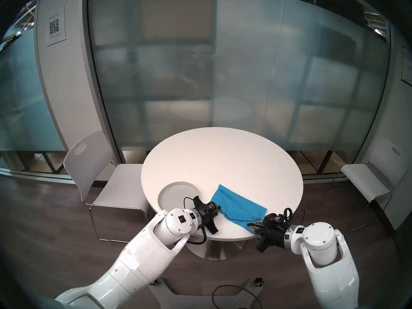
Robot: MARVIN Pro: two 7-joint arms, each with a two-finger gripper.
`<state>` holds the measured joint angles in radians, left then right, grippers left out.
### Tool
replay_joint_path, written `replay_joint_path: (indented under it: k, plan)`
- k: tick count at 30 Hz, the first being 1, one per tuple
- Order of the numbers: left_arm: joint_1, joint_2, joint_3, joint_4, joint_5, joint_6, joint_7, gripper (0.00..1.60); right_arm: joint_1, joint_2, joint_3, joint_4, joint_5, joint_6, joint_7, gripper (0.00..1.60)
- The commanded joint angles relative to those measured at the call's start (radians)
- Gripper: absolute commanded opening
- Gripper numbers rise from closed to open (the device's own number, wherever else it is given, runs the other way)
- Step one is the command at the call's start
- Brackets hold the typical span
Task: Fold the napkin in half twice and place it beside the plate
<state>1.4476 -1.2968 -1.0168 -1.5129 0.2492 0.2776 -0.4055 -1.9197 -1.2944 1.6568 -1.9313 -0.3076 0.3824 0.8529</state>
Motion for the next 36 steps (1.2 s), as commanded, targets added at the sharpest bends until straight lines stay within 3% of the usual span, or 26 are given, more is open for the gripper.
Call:
replay_joint_path:
  k: [1,23,36]
  plan:
    - [-0.012,-0.003,-0.005,-0.002,-0.003,0.000,-0.001,0.00,0.034,0.000,-0.013,0.019,-0.016,-0.004,-0.012,0.43]
    - [-0.005,0.021,-0.009,-0.012,-0.010,-0.004,0.003,0.00,0.056,0.029,0.014,0.055,-0.047,-0.003,0.005,0.40]
    - [0.038,0.042,-0.009,-0.072,-0.019,-0.005,0.003,0.00,0.123,0.042,0.025,0.105,-0.065,-0.004,0.012,0.42]
